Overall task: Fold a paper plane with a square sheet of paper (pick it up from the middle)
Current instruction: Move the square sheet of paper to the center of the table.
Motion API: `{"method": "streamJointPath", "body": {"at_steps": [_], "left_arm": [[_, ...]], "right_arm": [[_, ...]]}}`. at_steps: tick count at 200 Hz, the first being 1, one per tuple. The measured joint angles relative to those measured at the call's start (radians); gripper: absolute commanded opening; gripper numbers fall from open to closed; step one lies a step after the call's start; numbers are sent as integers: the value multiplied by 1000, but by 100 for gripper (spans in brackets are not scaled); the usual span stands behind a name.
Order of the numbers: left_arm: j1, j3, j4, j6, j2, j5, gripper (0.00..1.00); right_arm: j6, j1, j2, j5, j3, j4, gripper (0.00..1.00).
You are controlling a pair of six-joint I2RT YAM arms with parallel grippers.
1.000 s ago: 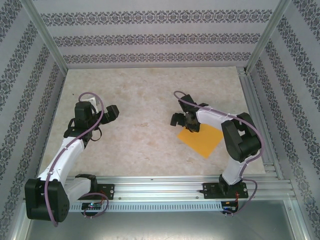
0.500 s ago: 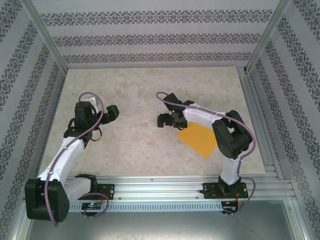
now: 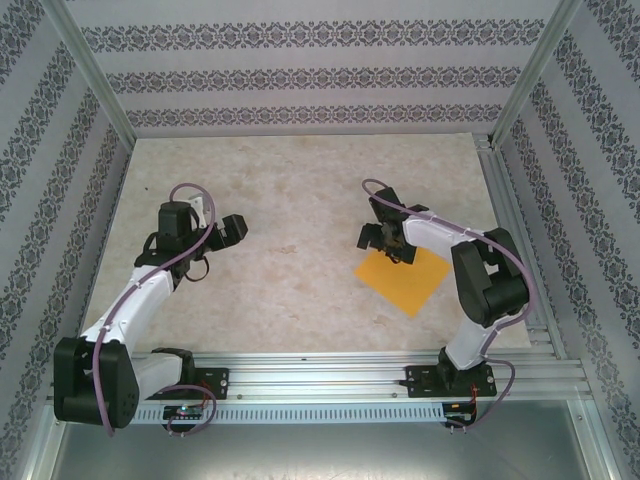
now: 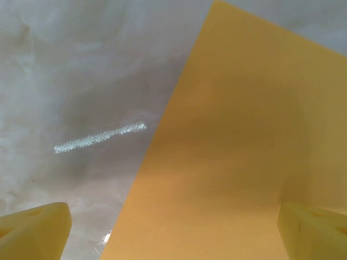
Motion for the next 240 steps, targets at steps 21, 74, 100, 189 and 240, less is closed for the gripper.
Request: {"method": "streamJointPath", "body": {"at_steps": [21, 74, 100, 189, 240], "left_arm": [[-2, 15, 0, 0, 10, -8, 100], [-2, 31, -11, 0, 10, -49, 100], [-2, 31, -32, 0, 6, -67, 100], [-2, 31, -40, 0, 0, -89, 100], [-2, 31, -29, 0, 48, -64, 100]], "right_arm": [[2, 47, 39, 0, 13, 13, 98], [-14, 161, 150, -38, 162, 24, 98], [-43, 213, 208, -80, 246, 28, 98], [-168, 294, 305, -188, 435, -45, 98], [11, 297, 201, 46, 432, -192, 97]]}}
